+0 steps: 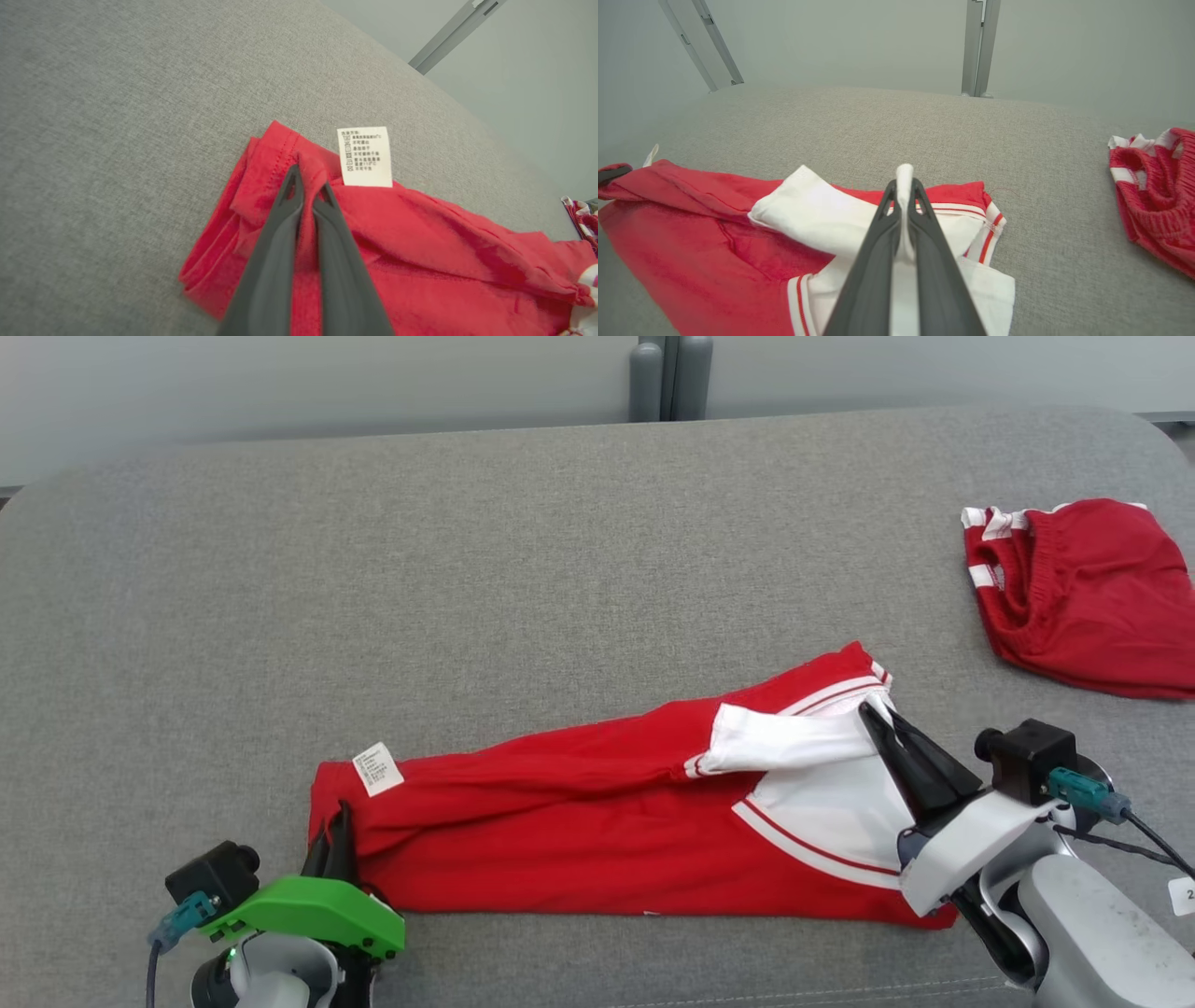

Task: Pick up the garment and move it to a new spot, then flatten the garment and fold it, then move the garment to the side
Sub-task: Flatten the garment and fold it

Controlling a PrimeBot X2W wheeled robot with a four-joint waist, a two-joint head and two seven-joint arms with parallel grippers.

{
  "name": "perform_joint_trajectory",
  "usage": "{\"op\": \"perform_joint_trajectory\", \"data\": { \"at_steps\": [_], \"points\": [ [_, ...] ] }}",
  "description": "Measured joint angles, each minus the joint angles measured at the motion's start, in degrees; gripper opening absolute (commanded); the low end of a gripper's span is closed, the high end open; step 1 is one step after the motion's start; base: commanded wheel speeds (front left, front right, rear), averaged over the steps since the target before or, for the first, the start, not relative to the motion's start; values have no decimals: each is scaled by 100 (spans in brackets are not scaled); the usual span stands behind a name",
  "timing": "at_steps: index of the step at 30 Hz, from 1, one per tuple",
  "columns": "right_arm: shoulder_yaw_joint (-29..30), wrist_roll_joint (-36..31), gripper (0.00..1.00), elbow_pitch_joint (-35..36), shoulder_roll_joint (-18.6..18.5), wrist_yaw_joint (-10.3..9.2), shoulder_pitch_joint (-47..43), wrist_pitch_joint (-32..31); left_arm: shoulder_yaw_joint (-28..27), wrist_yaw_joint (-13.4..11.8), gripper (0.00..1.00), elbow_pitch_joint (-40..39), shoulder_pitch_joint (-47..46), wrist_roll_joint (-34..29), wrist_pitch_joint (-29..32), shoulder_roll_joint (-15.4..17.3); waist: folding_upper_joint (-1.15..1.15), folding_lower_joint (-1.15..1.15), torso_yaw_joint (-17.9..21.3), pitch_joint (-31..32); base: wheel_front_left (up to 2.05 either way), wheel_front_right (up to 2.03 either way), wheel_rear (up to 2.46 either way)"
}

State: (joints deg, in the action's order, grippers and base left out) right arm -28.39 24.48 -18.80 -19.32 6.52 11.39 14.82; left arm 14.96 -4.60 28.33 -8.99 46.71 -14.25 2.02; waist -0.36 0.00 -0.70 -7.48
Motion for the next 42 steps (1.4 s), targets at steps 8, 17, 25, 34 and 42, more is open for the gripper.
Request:
{"op": "perform_joint_trajectory", "data": {
  "at_steps": [8,17,25,34,42],
  "points": [
    [126,-412,100,240,-151,2,-399,-1,-40,5,100,-141,180,-19,0,12,0,0,79,72,0,0,0],
    [394,-498,100,261,-256,20,-1168,-5,-519,-11,100,-404,809,-66,0,85,0,0,76,252,0,0,0],
    [882,-477,100,331,-293,20,-1463,-7,-1027,-47,100,-966,1031,-326,0,190,0,0,81,494,0,0,0],
    [1546,101,100,417,10,1,-1464,-7,-1107,-44,100,-1580,1049,-582,-18,125,0,0,90,752,0,0,0],
    [1383,888,100,-519,320,22,-1389,-566,-853,4,100,-1998,1046,-789,-18,77,0,0,83,796,0,0,0]
  ]
}}
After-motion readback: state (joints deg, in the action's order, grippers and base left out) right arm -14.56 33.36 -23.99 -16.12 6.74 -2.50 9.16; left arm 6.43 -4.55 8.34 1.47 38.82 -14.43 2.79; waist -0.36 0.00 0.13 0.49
